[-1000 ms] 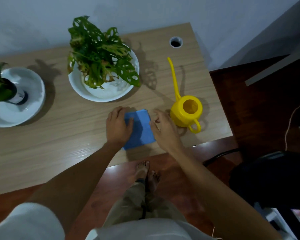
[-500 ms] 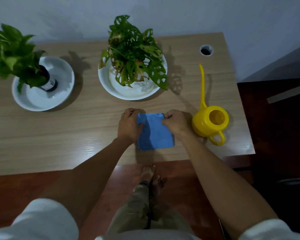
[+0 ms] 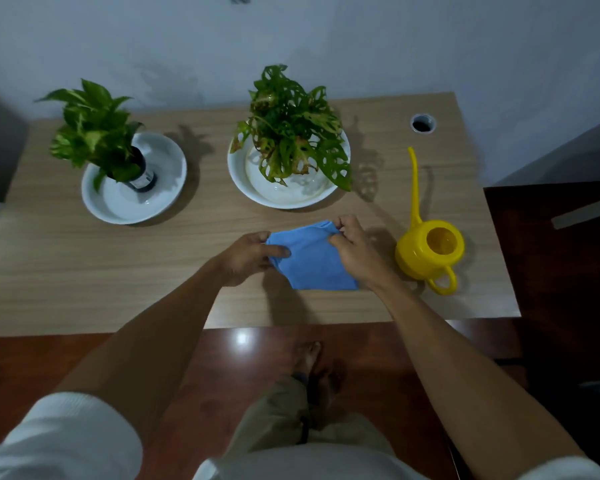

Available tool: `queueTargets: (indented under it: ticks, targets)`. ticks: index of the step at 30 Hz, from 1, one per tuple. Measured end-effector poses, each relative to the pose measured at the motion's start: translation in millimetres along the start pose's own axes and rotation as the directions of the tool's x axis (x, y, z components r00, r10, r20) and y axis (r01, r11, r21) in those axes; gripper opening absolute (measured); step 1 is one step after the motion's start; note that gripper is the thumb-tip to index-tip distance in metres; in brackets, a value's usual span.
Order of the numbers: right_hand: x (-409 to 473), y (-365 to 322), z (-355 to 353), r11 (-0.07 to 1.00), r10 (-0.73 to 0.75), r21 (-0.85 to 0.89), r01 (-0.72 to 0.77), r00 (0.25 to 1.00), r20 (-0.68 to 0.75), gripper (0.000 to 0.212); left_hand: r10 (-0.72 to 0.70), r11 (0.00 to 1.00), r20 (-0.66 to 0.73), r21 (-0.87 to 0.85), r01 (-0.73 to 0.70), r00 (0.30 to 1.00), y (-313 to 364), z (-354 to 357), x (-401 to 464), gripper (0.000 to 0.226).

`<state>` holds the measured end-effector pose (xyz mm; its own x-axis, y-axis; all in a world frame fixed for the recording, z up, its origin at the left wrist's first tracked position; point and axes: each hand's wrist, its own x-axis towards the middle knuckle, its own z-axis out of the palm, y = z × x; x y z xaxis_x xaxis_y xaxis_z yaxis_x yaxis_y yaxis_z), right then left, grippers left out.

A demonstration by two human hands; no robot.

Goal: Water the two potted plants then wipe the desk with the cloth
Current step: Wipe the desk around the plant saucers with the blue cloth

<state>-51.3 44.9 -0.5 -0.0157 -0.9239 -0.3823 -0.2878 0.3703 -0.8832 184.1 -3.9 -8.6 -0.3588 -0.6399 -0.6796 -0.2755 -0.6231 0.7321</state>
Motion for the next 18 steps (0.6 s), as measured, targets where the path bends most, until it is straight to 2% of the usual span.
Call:
queueTargets:
  ticks: [2, 5, 9, 12, 18]
  targets:
    - [3, -4, 10, 1.000, 0.009, 0.028, -0.008, 1.000, -0.014, 0.012, -0.012, 0.996, -0.003, -0.087, 0.011, 1.000, 1, -9, -15, 0.040]
    - [7, -12, 32, 0.993, 0.040, 0.112, -0.036, 0.999, -0.034, 0.017, 0.015, 0.989, -0.075, -0.143, -0.025, 0.997, 4, -21, -32, 0.037]
    - [9, -29, 68, 0.994, -0.027, 0.105, 0.034, 0.998, -0.060, 0.015, 0.012, 0.997, -0.235, -0.074, -0.030, 0.972, 6, -42, -53, 0.015]
    - [15, -38, 97, 0.996, -0.057, 0.068, 0.061, 0.997, -0.055, 0.014, 0.031, 0.999, -0.271, -0.013, -0.036, 0.962, 2, -63, -62, 0.024]
    - [38, -53, 149, 0.998, 0.048, 0.039, -0.045, 0.996, -0.070, 0.043, -0.012, 1.000, -0.314, -0.016, 0.008, 0.949, -10, -121, -52, 0.033]
